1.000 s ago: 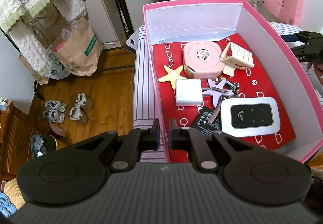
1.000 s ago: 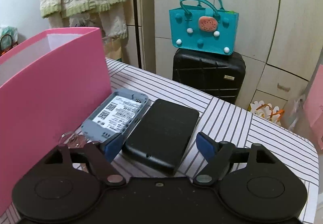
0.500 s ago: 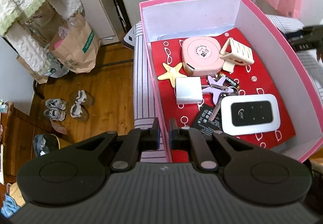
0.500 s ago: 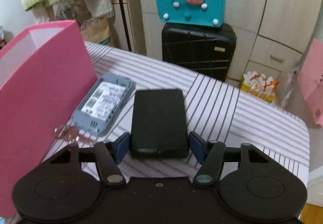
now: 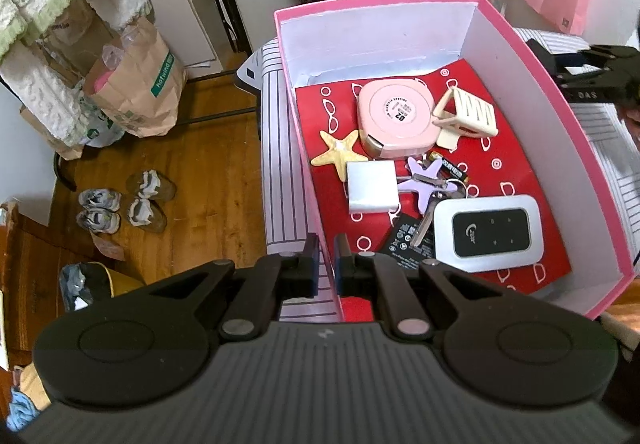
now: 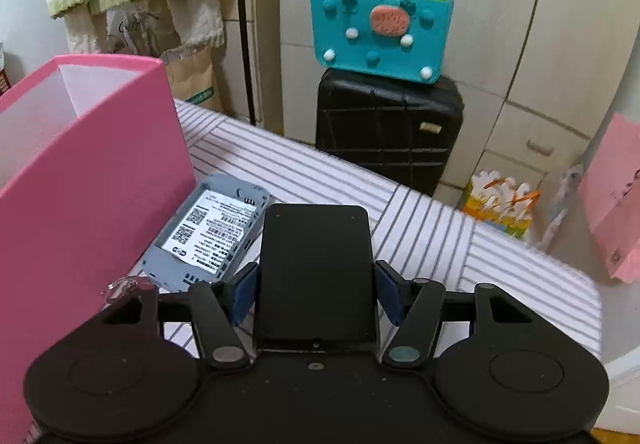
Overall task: Organize rigid objects
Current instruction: 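Carry the black power bank into the box and release it upright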
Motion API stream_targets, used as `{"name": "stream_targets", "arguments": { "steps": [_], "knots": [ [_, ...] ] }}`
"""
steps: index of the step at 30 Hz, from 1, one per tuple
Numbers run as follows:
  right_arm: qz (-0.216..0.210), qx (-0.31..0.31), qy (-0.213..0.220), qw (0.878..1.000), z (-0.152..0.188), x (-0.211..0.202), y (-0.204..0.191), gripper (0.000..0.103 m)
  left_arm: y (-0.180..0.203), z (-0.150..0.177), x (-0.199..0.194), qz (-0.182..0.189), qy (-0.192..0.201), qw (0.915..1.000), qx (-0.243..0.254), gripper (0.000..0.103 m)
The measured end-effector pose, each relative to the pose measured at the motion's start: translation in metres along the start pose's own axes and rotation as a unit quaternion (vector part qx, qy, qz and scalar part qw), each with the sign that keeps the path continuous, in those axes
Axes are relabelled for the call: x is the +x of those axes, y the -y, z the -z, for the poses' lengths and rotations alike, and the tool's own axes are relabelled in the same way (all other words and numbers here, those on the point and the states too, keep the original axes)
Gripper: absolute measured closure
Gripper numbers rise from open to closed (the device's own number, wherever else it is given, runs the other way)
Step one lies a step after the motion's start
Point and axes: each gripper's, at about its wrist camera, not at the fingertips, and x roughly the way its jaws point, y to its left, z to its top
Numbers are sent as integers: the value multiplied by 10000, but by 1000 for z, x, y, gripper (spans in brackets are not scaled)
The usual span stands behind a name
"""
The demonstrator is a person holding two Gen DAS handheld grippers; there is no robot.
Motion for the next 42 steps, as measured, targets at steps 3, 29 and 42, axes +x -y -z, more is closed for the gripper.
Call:
{"name": "stream_targets", "arguments": {
  "steps": [3,29,42],
  "knots": [
    [71,-47,121,9999,-4,-17,-3,37,-2,-5,4,42,-56,10000,-16,97],
    [-1993,-1663,407,9649,-75,-92,-157,37,-17,-39,27,163,-109,9993,-306,96],
    [-1507,-2443,-579,9562,-96,-13,-211,37,-14,-42,28,133,-206,9996,-144,97]
  ]
}}
